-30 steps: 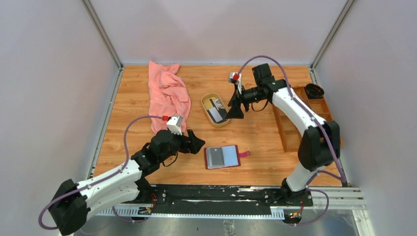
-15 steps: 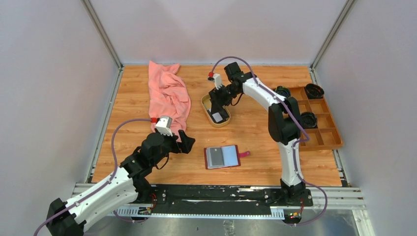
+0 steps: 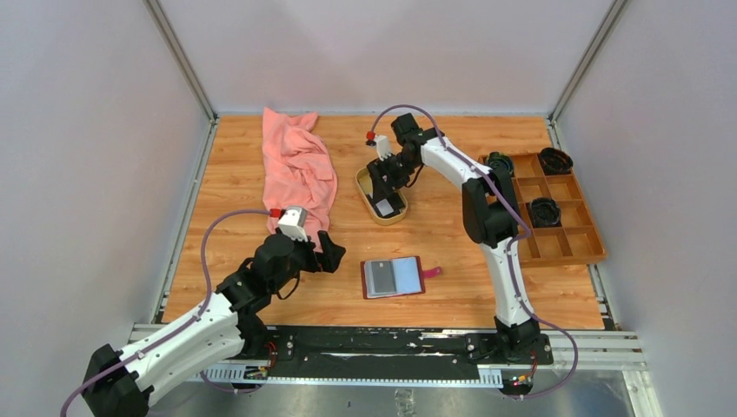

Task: Put the credit cards into the card holder
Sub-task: Pick up the credit card from the storage box.

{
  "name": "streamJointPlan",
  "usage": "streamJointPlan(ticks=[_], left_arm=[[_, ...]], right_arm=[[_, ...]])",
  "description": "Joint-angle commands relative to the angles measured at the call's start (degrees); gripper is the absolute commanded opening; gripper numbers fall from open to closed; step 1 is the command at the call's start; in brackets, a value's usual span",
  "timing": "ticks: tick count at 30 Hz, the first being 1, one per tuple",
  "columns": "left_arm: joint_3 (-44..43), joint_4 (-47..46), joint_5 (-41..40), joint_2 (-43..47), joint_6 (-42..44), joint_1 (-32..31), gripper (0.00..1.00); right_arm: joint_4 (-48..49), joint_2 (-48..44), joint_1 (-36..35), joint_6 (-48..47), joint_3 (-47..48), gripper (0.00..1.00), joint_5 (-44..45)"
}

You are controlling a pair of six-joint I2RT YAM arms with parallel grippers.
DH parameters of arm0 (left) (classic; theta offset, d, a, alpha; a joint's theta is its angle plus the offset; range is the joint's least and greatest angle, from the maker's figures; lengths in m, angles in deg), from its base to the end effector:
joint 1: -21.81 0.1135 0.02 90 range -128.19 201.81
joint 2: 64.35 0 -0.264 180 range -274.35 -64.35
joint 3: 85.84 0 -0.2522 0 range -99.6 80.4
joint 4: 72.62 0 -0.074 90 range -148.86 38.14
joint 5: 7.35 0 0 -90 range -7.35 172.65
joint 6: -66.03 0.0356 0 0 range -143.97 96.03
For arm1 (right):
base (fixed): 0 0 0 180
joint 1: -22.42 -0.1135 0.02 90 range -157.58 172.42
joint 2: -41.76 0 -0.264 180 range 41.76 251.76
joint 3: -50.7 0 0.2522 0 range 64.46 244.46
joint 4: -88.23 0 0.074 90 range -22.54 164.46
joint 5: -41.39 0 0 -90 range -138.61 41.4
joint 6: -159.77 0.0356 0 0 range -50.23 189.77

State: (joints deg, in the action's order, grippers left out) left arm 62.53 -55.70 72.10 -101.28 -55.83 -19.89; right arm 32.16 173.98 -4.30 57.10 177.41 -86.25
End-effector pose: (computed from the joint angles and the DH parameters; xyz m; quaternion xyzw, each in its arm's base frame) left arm 0.1245 -0.1022 0.2076 0.0198 0.8279 -0.2713 0.4904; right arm 0.4342 0.2429 0.1949 -0.3838 0.8372 0.3388 0.1924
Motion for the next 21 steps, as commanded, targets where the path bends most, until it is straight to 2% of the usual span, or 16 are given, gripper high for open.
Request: streamJointPlan(ticks=[1,21], left_arm=[[1.1,-1.6,-0.4,-0.8,-0.4,0.3,1.00],[1.2,-1.7,-0.1,-1.3,-0.7,0.4,1.00]], right_arm=[[-2.8,1.3,-0.2,0.6,1.3,0.68,2.3],[-2.9,0.4,-1.5,3.1,-1.7,0.68,-4.9]])
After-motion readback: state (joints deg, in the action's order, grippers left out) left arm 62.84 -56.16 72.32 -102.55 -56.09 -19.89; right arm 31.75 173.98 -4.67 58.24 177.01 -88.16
